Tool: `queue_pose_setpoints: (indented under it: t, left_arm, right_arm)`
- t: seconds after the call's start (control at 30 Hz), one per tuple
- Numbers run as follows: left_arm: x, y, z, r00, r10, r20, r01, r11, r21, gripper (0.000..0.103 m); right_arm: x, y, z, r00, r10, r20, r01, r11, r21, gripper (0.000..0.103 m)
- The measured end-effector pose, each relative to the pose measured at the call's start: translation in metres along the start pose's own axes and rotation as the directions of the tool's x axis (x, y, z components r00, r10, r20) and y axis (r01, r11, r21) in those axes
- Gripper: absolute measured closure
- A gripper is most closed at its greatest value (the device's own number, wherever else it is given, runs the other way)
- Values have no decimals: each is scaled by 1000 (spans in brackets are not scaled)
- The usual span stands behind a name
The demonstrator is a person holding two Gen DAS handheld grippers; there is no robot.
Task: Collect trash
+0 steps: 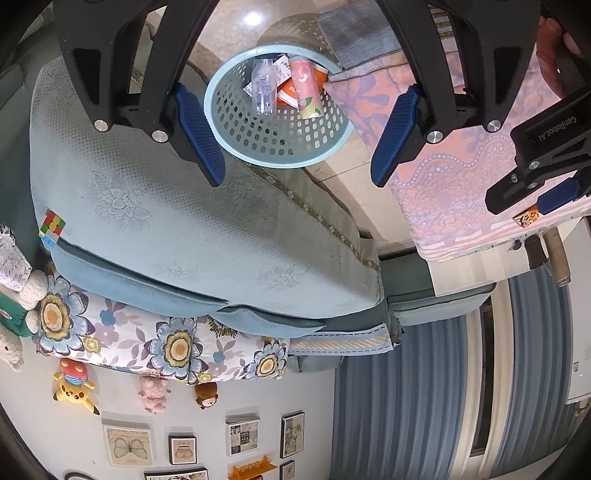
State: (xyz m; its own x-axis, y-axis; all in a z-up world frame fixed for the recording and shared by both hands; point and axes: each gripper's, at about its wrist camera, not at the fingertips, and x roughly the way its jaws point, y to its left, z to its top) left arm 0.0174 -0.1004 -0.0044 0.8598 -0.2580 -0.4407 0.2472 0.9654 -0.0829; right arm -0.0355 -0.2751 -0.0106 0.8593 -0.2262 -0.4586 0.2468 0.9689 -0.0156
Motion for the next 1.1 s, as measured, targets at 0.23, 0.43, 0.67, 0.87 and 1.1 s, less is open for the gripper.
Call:
queue_pose_setpoints:
  t: [0.23, 0.43, 0.67, 0.87, 1.1]
  left_arm:
    - [0, 0, 0, 1000, -1, 3, 1, 1000, -1, 13]
    - [-1, 0, 1, 1000, 1, 7, -1, 1000, -3, 13]
    - [-1, 1, 2, 1000, 2, 7, -2, 1000, -5, 13]
    - [-1, 1, 2, 1000, 5, 8, -5, 1000, -6, 13]
    - [-1, 1, 2, 1000, 10, 8, -10, 1000, 7, 13]
  right_arm:
    - [1, 0, 0, 1000, 4, -1, -4, 1000, 1, 26]
    - [0, 1, 0, 1000, 4, 1, -4, 1000, -3, 26]
    - [1, 2, 0, 1000, 6, -2, -6, 1000, -1, 26]
    - [1, 2, 1, 1000, 5, -1, -5, 1000, -1, 26]
    - [-1, 2, 1, 1000, 6, 6, -6, 1000, 4, 26]
